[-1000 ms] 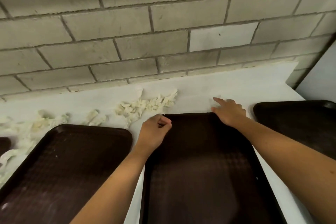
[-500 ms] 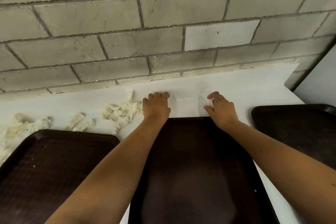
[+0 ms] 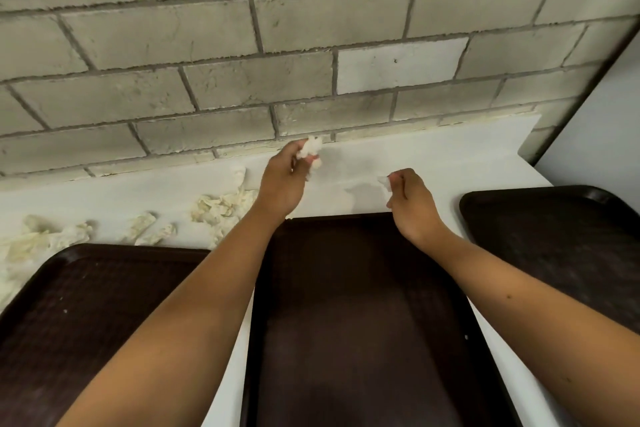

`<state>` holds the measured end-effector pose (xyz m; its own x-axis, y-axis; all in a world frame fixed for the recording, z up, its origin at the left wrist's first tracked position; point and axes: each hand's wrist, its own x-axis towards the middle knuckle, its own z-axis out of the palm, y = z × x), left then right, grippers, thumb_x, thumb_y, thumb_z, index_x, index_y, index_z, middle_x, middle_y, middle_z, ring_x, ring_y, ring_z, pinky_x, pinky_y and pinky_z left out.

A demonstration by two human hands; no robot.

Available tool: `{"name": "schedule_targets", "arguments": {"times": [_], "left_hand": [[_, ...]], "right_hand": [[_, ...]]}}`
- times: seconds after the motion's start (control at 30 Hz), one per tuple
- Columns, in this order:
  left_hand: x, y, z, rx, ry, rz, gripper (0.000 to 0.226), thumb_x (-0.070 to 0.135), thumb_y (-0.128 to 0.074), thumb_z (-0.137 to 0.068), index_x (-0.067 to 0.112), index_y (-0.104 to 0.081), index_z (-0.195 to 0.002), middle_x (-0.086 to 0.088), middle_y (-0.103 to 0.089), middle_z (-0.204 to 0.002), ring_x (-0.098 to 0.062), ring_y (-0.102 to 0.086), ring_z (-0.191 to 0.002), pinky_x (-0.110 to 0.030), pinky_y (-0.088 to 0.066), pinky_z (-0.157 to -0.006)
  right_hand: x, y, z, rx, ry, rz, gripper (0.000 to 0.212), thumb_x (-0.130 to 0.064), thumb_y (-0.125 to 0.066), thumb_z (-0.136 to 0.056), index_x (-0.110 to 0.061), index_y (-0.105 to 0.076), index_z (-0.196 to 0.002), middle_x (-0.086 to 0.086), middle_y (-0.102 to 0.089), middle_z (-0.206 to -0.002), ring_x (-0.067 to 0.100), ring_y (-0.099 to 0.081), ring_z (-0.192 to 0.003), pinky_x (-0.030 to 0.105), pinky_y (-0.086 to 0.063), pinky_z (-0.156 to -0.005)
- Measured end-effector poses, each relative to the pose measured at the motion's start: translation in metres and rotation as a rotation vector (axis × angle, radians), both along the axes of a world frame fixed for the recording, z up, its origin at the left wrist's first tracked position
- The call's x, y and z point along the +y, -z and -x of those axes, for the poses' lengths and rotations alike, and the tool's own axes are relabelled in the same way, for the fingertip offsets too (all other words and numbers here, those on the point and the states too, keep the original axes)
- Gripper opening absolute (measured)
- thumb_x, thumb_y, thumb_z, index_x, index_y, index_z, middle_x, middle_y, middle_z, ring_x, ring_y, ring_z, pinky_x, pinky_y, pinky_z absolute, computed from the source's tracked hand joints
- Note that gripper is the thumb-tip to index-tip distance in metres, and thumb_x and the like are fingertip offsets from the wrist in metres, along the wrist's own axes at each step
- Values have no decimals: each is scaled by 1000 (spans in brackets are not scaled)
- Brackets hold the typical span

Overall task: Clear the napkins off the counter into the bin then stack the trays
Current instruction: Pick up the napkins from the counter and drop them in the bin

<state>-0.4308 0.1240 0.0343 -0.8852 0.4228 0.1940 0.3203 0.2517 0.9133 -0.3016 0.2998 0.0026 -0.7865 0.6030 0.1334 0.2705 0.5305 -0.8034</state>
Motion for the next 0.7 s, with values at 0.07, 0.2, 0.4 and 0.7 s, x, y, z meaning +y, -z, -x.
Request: {"name": "schedule_targets", "arguments": {"times": [0.07,0.2,0.4,0.7], "left_hand": [[-9,-14,-13,-233,11,-255,30,15,-48,-101,20,-62,-127,5,-64,-108,-11,-60,-90,-30,-53,-85],[-23,-26,-52,-575,37,-564,35,4,-37,-101,16,-65,-119,-2,-57,-92,-15,-56,-74,-28,-53,-66],[-36,-30,-119,-720,-5,-463,20,29,-44,-98,12,-54,-93,4,-37,-56,-9,-34,-44,-22,-32,-43],[-58,-17,-193,-849,-46,-490,26,32,-42,-103,10,-57,-104,-6,-64,-90,-9,-47,-49,-19,-26,-33]], "right_hand": [[-8,-5,-9,29,-2,89,39,-40,-26,-104,-10,-50,-105,8,-62,-93,22,-61,-80,31,-46,-77],[-30,-18,-37,69,-61,210,37,-42,-26,-103,-15,-49,-94,0,-52,-69,15,-54,-54,32,-45,-66],[-57,-32,-84,71,-106,79,24,-39,-36,-102,-25,-55,-107,-14,-56,-84,3,-51,-71,24,-40,-67],[-89,-42,-153,92,-185,262,31,-40,-34,-103,-20,-56,-96,-2,-43,-61,13,-43,-41,39,-47,-52]]}}
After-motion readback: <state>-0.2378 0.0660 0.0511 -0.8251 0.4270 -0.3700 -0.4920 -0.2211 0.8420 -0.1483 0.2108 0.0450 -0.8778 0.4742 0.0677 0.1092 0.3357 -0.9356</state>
